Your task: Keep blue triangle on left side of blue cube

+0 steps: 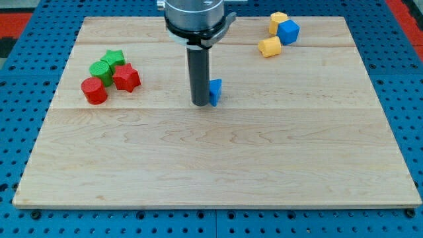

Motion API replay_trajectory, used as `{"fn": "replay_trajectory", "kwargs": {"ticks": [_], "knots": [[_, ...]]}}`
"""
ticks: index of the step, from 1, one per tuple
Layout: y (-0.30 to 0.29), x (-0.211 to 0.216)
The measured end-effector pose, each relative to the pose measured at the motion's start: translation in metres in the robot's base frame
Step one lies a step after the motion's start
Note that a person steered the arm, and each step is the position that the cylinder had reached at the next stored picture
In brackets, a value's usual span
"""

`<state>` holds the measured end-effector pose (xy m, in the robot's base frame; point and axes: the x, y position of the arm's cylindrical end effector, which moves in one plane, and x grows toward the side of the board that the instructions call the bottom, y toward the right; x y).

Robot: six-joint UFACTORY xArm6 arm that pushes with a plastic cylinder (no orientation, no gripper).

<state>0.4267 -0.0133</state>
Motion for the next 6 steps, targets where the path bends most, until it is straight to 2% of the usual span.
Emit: {"fn": "replay_trajectory", "kwargs": {"ticks": [2,6], "knots": [[0.041,-0.013],[0.042,-0.12]]}}
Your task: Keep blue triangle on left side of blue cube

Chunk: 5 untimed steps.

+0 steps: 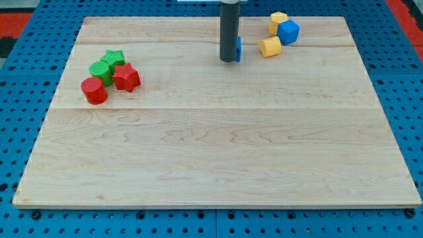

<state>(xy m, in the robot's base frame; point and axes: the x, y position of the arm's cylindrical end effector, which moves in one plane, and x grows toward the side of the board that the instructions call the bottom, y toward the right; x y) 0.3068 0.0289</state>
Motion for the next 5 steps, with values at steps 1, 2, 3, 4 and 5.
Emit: {"fn": "replay_trajectory", "kwargs": {"ticks": [1,2,3,4,5], "knots": [[0.0,-0.029],[0.006,-0.044],[0.022,-0.047],[0.035,-0.05],[0.035,-0.05]]}}
